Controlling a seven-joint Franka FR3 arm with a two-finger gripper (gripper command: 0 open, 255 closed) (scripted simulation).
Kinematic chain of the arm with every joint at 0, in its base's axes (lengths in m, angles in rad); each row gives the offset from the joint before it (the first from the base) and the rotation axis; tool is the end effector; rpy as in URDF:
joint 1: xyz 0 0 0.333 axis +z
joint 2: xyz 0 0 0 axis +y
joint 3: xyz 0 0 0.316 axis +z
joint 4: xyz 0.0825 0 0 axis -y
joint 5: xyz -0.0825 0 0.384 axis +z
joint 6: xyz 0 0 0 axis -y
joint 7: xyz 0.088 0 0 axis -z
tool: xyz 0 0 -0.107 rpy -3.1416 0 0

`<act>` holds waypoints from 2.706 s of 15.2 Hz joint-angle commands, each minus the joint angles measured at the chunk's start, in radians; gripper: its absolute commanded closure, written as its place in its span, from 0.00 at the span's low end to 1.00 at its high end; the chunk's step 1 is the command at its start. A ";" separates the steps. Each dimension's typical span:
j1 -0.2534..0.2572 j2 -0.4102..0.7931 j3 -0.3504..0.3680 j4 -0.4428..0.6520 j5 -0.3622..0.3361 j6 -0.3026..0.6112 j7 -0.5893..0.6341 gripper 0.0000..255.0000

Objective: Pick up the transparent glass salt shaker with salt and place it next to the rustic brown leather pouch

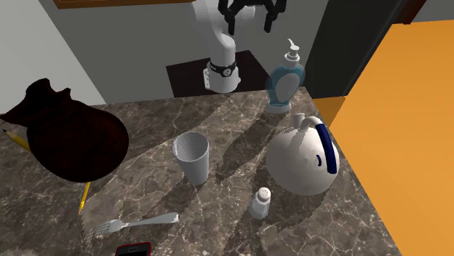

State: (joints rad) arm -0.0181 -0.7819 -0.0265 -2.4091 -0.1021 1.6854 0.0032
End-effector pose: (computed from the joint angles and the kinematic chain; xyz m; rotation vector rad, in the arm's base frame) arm 0.3173 -0.0260 0.5746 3.0559 -0.0488 0.0866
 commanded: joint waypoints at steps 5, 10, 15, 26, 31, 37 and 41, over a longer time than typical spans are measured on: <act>-0.007 0.102 -0.038 -0.023 0.006 0.155 -0.008 0.00; -0.008 0.256 -0.086 -0.017 0.026 0.340 -0.027 0.00; 0.000 0.431 -0.133 0.026 0.072 0.506 -0.062 0.00; 0.013 0.851 -0.200 0.253 0.312 0.749 -0.227 0.00; -0.002 0.966 -0.190 0.327 0.392 0.794 -0.279 0.00; -0.006 1.028 -0.176 0.333 0.426 0.848 -0.302 0.00; -0.006 1.028 -0.176 0.333 0.426 0.848 -0.302 0.00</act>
State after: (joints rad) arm -0.0237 0.2449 -0.2023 -2.0765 0.3234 2.5321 -0.2984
